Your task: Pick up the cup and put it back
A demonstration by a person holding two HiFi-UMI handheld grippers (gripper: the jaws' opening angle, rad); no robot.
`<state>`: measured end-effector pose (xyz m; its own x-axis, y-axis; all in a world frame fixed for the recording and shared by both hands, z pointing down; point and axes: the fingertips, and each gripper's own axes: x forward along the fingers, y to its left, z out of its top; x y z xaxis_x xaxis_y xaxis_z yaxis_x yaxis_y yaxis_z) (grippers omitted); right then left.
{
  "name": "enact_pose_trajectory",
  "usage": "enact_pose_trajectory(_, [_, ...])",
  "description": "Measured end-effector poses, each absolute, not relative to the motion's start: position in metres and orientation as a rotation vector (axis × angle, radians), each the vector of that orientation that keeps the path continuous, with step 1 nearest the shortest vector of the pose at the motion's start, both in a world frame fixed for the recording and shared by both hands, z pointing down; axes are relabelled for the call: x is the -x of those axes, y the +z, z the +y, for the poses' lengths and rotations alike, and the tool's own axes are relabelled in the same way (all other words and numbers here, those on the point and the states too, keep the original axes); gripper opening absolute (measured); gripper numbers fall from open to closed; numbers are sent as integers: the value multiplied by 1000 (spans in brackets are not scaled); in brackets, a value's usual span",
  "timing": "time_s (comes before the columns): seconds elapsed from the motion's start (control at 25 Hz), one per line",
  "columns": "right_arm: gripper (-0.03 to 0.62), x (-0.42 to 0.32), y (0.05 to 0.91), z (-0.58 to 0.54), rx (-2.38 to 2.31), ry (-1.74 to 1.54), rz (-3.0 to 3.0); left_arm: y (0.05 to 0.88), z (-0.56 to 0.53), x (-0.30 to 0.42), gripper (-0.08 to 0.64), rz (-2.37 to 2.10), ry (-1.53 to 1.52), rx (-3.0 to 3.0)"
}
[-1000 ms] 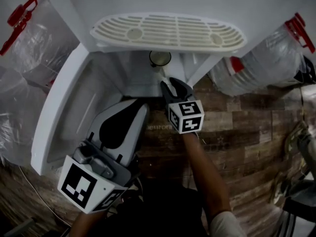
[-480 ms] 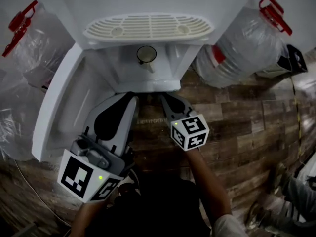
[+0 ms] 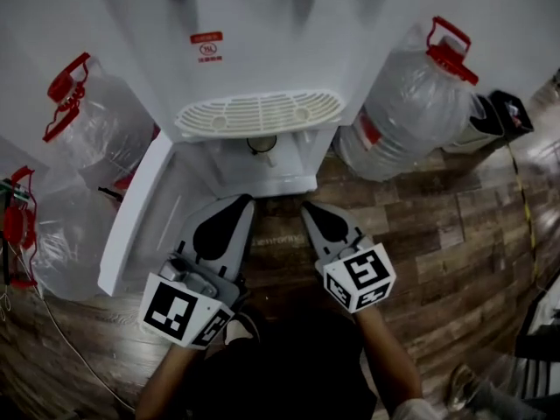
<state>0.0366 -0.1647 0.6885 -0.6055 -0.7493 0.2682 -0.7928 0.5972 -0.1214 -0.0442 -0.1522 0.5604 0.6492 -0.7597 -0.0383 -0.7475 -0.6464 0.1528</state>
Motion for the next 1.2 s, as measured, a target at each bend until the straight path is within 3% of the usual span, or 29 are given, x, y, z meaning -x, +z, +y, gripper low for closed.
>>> enact_pose_trajectory(0.72, [23, -40, 511, -138, -1471, 199, -2708, 470, -157, 31, 6, -1183, -143, -2768])
enact_pose_trajectory(1.2, [23, -41, 354, -114, -1449, 279, -2708, 318, -138, 22, 6, -1181, -147, -2661])
